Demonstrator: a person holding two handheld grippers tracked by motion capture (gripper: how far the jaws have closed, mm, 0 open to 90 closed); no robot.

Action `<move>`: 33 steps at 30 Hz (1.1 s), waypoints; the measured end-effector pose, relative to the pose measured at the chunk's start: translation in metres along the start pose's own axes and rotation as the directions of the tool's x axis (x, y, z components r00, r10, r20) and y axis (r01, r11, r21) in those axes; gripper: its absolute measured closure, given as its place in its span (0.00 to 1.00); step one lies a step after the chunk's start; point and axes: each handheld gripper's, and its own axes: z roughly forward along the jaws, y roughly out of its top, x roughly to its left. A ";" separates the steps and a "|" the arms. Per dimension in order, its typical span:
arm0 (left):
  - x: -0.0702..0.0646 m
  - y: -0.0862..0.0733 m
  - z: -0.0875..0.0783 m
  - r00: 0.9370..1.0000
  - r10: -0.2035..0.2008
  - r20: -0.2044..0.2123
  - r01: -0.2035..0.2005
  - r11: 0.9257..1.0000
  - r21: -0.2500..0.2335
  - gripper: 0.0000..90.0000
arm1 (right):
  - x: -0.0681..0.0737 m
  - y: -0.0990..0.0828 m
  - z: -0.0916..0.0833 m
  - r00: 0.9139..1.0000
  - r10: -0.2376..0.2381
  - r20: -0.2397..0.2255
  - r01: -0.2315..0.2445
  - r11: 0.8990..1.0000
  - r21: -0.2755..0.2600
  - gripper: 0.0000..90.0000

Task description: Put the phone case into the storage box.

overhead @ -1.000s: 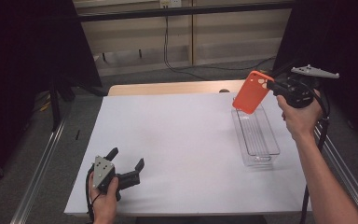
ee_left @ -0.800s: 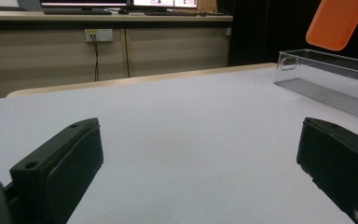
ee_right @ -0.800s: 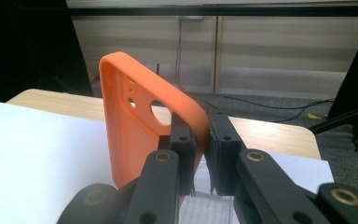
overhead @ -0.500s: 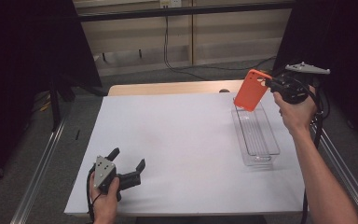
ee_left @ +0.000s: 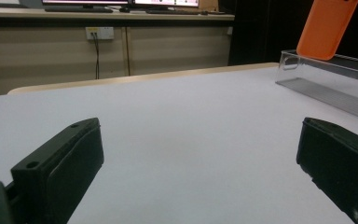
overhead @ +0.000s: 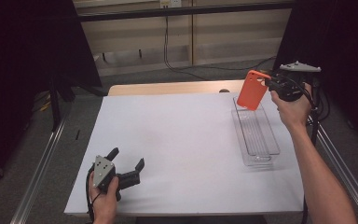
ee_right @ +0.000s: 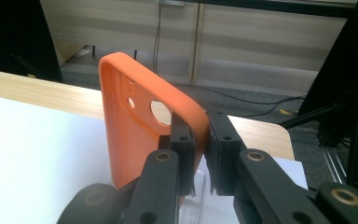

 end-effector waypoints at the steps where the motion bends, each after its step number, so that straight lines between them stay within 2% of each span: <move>1: 0.000 0.000 0.000 1.000 0.000 -0.001 0.000 1.000 -0.001 0.00 | 0.000 0.000 0.001 1.000 0.005 0.001 -0.005 1.000 -0.001 0.91; 7: 0.002 -0.001 0.001 1.000 -0.016 -0.005 0.016 1.000 -0.002 0.01 | -0.003 -0.002 0.010 1.000 -0.009 0.014 0.009 1.000 0.007 0.91; 14: 0.002 -0.001 0.000 1.000 -0.016 -0.008 0.016 1.000 -0.004 0.01 | -0.006 -0.007 0.021 1.000 0.023 0.009 -0.023 0.999 0.026 0.91; 17: 0.003 -0.001 0.000 1.000 -0.014 -0.009 0.014 1.000 0.000 0.01 | -0.006 -0.009 0.024 1.000 0.023 0.010 -0.023 0.999 0.033 0.91; 24: 0.003 -0.001 0.000 1.000 -0.016 -0.014 0.016 1.000 -0.002 0.01 | -0.003 -0.014 0.034 1.000 0.009 0.024 -0.010 0.998 0.055 0.91; 33: 0.004 -0.001 -0.001 1.000 -0.022 -0.010 0.022 1.000 0.002 0.01 | 0.006 -0.020 0.045 0.999 -0.032 0.044 0.029 0.997 0.070 0.91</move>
